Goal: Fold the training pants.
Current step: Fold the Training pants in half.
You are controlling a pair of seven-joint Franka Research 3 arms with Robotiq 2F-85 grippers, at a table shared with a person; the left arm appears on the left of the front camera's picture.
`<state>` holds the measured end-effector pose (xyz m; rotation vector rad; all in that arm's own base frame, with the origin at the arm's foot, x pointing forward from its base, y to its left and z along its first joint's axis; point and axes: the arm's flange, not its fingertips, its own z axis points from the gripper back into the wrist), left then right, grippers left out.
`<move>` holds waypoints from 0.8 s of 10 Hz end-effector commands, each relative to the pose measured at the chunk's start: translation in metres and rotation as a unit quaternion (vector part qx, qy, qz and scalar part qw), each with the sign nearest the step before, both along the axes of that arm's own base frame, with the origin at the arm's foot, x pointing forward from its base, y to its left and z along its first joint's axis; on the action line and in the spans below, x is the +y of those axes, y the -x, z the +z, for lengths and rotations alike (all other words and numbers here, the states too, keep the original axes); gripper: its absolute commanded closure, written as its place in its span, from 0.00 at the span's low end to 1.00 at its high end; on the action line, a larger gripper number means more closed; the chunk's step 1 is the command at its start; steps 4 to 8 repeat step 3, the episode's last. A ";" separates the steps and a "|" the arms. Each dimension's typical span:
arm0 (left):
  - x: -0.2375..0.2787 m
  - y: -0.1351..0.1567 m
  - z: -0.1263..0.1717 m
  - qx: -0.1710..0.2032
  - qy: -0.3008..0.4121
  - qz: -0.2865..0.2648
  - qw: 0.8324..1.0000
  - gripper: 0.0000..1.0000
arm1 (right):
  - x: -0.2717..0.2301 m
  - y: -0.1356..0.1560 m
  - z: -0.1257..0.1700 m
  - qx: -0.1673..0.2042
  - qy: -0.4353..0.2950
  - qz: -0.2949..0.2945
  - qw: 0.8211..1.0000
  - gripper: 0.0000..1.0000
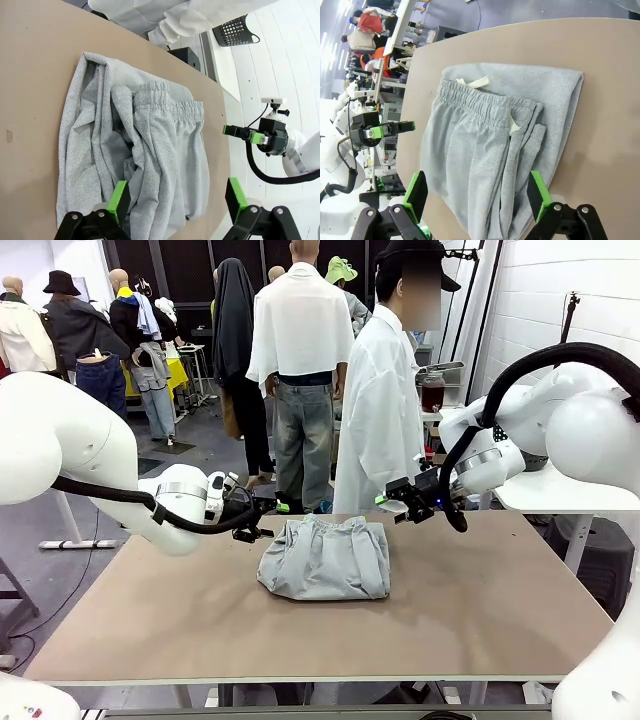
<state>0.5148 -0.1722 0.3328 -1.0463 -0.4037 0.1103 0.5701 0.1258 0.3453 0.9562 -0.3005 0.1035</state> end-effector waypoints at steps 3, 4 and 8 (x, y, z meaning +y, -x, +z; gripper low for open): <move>-0.001 -0.002 0.000 -0.002 -0.004 0.003 1.000 0.00 | 0.001 -0.002 -0.001 0.000 0.001 0.001 1.000 0.00; -0.001 -0.002 0.000 -0.002 -0.004 0.003 1.000 0.00 | 0.001 -0.002 -0.001 0.000 0.001 0.001 1.000 0.00; -0.001 -0.002 0.000 -0.002 -0.004 0.003 1.000 0.00 | 0.001 -0.002 -0.001 0.000 0.001 0.001 1.000 0.00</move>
